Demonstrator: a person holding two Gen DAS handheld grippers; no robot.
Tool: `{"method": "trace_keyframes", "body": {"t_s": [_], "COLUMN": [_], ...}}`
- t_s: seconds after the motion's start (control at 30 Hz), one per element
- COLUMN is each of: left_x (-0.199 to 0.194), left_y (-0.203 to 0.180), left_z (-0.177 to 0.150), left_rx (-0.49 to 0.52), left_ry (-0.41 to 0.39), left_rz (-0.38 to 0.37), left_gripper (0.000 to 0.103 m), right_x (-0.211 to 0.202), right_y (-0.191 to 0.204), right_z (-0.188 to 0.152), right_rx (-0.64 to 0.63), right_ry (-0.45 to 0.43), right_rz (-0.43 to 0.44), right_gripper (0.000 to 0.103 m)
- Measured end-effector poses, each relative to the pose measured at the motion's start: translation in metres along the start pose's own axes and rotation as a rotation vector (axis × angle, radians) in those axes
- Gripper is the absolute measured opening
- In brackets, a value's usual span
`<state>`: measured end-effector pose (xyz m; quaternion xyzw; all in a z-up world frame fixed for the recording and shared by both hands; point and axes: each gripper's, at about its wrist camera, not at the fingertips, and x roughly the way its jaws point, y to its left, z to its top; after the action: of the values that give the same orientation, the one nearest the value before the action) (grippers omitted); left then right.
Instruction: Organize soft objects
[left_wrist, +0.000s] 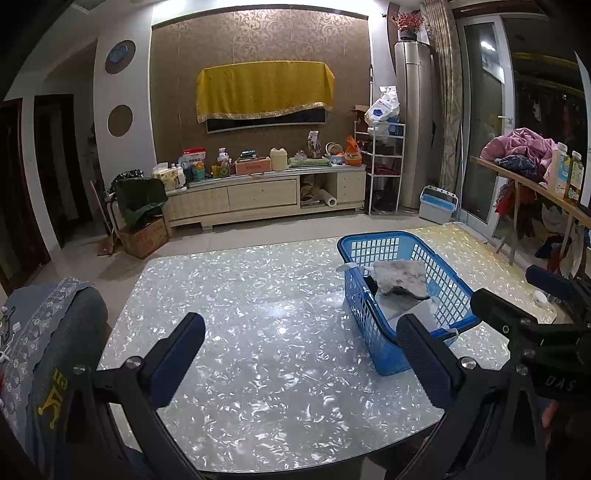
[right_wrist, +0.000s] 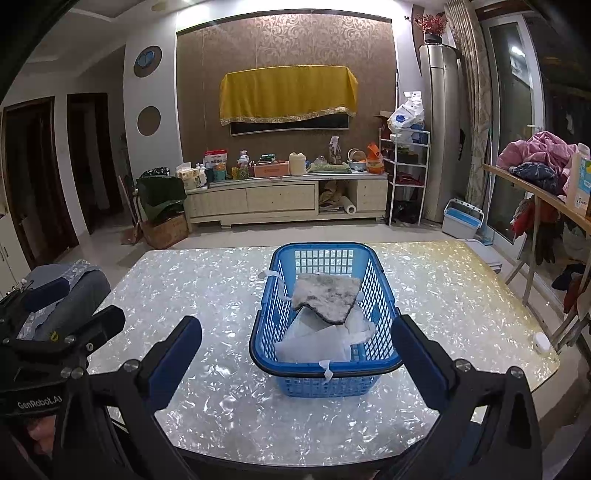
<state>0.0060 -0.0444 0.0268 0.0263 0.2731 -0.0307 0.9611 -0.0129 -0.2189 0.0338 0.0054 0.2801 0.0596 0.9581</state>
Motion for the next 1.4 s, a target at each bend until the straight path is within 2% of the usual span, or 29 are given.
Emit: {"method": "trace_keyframes", "body": {"t_s": [1.4], "left_x": [0.0019], "left_y": [-0.003], "left_z": [-0.003], "left_rx": [-0.013], "left_ry": [0.021], "left_rz": [0.006], "left_gripper": [0.103], "right_x": [-0.0095], "right_y": [0.0008], "right_z": [0.0016], "right_rx": [0.016], "right_ry": [-0.004], "right_rz": [0.035], "right_gripper": [0.103]}}
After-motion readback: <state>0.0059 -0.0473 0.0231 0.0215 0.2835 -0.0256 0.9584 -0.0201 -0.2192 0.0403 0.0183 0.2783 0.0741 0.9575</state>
